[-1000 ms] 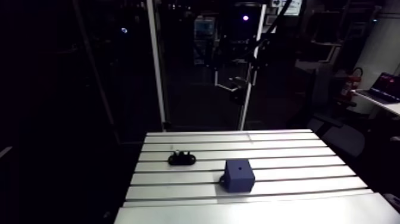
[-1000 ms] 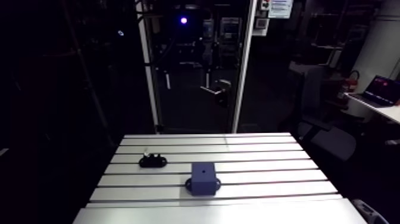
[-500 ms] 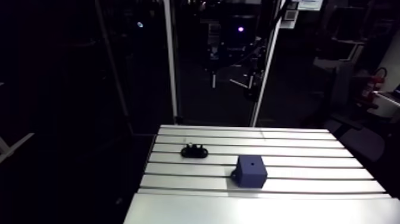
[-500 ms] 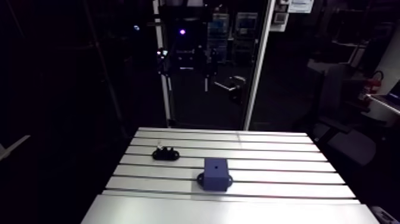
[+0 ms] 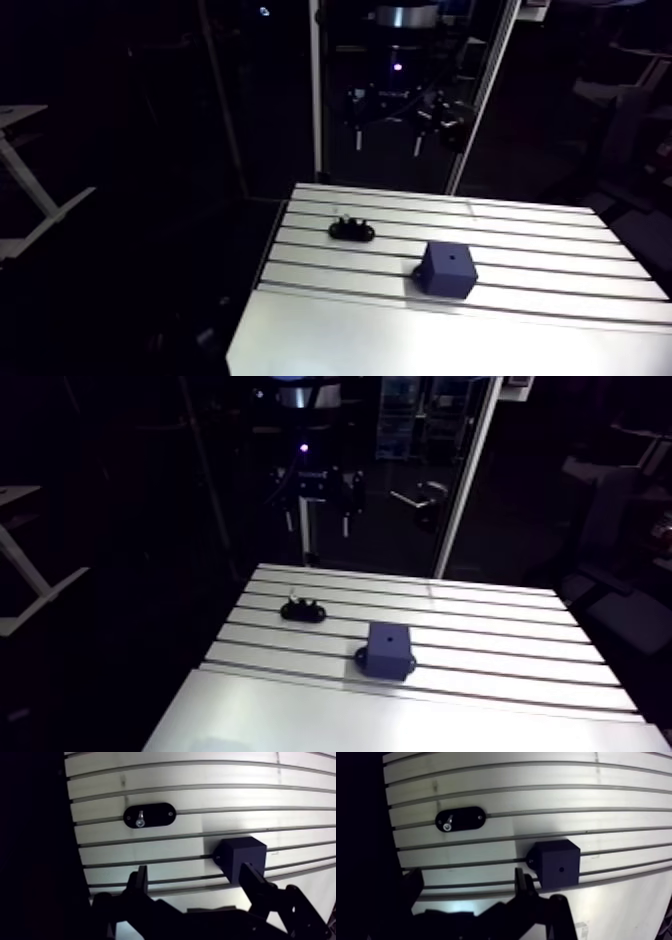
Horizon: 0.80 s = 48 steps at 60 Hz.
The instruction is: Pick up the M10 bolt and insert it into the hole until fully seated.
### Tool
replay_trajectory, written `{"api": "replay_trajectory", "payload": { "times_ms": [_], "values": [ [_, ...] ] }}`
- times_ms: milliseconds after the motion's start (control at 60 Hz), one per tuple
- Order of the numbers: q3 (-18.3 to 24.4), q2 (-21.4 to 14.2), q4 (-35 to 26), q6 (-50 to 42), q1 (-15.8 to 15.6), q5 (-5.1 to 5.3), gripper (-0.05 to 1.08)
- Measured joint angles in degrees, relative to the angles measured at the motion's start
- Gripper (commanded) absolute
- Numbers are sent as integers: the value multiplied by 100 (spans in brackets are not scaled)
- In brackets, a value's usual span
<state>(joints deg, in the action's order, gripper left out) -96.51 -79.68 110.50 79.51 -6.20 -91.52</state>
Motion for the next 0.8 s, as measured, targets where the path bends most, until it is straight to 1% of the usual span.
{"api": "replay_trajectory", "payload": {
  "times_ms": [600,800],
  "values": [
    [-48,698,745,-46,-348,10,1],
    [-42,883,861,-41,-442,9,7]
  ]
}}
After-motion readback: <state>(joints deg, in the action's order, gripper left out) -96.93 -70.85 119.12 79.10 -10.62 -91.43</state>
